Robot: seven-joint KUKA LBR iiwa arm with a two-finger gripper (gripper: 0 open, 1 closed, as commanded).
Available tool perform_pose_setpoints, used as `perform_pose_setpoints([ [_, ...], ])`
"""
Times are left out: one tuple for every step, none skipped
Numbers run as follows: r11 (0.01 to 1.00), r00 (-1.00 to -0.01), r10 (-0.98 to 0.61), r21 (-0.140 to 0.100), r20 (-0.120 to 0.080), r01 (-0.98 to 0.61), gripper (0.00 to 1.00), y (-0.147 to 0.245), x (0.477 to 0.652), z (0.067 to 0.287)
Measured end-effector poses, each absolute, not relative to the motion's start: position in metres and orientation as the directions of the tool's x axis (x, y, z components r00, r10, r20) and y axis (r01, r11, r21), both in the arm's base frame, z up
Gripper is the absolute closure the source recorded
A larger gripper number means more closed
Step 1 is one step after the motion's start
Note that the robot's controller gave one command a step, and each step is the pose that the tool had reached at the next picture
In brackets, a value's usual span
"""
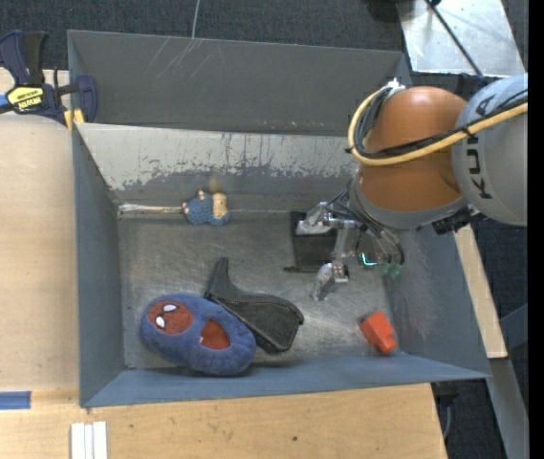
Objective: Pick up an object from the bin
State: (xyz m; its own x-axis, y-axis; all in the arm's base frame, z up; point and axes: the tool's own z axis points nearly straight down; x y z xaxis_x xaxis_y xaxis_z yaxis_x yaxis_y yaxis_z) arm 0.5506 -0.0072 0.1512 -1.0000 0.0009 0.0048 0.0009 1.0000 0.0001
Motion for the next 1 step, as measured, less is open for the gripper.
perform_pose_setpoints([
  [0.941,-0.941,-0.338,-0.001,-0.005,-0.338,0.00,-0.0701,0.6161,0.0745],
])
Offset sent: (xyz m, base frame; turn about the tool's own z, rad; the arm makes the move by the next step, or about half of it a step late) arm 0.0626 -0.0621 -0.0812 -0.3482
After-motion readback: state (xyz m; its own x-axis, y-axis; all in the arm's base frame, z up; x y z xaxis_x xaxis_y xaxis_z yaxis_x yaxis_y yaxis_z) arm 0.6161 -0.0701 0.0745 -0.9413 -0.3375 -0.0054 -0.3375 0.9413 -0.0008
